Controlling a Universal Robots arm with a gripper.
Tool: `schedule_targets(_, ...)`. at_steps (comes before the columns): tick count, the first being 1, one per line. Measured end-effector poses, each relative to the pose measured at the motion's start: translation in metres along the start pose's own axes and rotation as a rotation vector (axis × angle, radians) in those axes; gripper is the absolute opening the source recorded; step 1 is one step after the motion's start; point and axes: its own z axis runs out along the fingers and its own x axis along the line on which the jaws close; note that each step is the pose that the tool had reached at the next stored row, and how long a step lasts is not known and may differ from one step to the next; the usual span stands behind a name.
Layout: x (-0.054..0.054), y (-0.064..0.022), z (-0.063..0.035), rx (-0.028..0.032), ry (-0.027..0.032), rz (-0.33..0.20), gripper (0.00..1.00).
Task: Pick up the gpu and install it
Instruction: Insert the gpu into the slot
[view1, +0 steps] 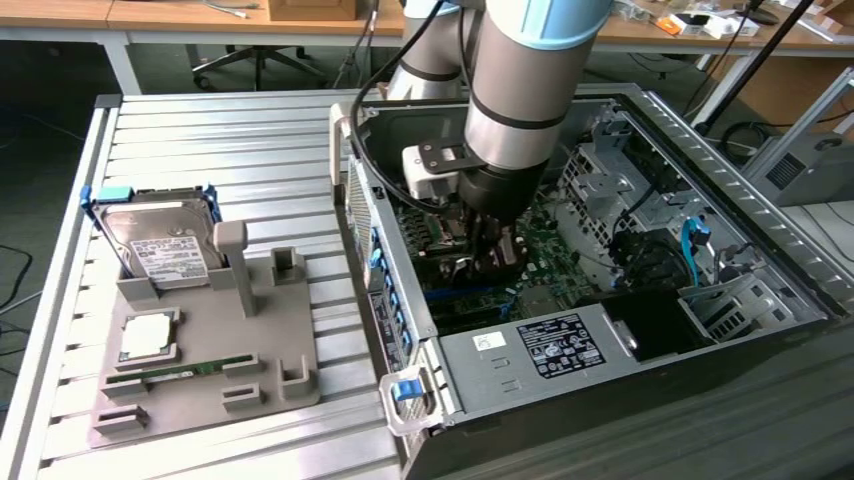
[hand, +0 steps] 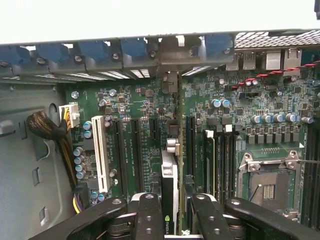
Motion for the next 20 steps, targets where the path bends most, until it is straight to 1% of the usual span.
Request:
schedule_targets(4,0.0,0.0002,0.0027,-0.0001,0.0,0.0,0.27)
schedule_targets(16,0.0006,0.0013,0.0051,-0.0002,0.0002,0.0,0.27)
schedule_targets(20,0.0007,0.0016,0.0081,-0.0007,-0.0002,0.0,0.27)
